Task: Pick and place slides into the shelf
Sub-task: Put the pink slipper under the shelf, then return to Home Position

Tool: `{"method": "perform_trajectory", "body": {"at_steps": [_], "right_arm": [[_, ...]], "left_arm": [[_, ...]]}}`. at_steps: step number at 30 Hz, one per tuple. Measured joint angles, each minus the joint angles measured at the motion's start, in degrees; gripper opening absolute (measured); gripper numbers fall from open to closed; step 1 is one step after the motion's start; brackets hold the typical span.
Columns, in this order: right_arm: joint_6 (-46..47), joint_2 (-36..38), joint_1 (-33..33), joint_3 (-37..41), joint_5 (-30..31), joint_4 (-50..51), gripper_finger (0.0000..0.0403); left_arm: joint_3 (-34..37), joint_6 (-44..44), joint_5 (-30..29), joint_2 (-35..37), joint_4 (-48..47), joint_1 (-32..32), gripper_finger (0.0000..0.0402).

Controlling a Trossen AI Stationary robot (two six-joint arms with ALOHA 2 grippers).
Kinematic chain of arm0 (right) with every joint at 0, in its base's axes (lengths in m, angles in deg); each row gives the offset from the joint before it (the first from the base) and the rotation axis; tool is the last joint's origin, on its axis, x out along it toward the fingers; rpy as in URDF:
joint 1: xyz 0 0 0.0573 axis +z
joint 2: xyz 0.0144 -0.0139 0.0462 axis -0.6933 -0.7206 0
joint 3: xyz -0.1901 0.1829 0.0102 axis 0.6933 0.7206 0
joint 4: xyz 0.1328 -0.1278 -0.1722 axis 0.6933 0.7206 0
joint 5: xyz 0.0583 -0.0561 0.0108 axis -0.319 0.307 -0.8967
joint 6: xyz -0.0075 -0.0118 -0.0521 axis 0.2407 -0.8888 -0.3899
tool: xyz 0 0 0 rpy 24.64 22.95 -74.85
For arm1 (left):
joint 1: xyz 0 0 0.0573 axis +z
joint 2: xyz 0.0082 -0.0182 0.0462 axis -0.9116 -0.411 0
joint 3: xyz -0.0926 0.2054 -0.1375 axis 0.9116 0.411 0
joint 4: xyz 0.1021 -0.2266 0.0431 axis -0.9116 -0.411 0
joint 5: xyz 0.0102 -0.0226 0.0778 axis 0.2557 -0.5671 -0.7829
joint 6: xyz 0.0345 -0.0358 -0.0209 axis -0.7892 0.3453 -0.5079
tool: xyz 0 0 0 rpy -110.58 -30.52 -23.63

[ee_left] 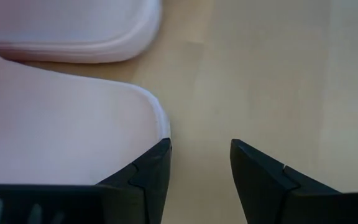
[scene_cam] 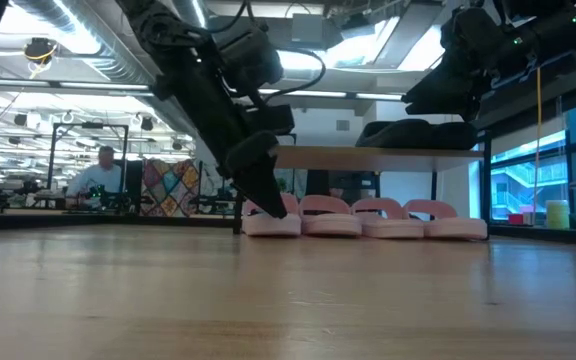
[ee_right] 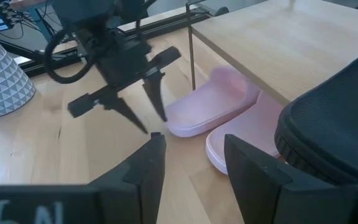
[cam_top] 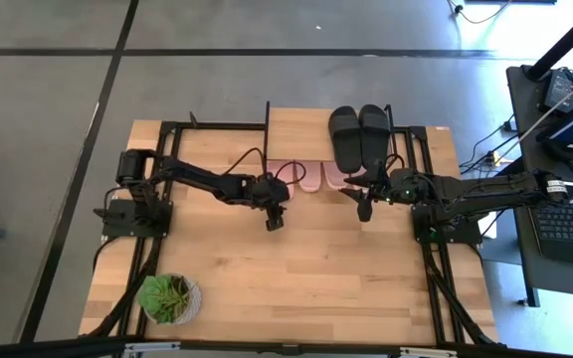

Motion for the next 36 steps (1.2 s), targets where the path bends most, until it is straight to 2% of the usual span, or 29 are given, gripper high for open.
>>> {"method": "perform_trajectory", "body": {"at_steps": [6,11,19,23,29,31,36], "right_arm": [[0.17,0.00,0.00,0.00,-0.01,0.00,0.0165],[0.20,0.00,0.02,0.00,-0.02,0.00,0.0165],[0.20,0.00,0.00,0.00,-0.02,0.00,0.0165],[0.20,0.00,0.00,0.00,-0.02,0.00,0.0165],[0.28,0.00,0.00,0.00,-0.04,-0.02,0.0165],[0.31,0.02,0.01,0.00,-0.04,-0.09,0.0165],[0.43,0.79,0.00,-0.36,-0.68,-0.10,0.0165]], "left_arm": [[0.00,-0.07,-0.20,0.07,0.00,1.88,0.0157],[0.00,-0.05,-3.38,0.07,-0.02,2.79,0.0157],[0.00,0.12,-3.02,0.07,0.00,2.98,0.0157],[0.00,1.18,3.87,0.36,0.23,2.93,0.0157],[-0.04,3.44,23.59,4.12,-0.13,3.37,0.0157],[-0.02,3.60,25.75,7.07,-0.65,3.47,0.0157],[-0.02,3.58,25.19,17.35,-0.77,5.48,0.0157]]}}
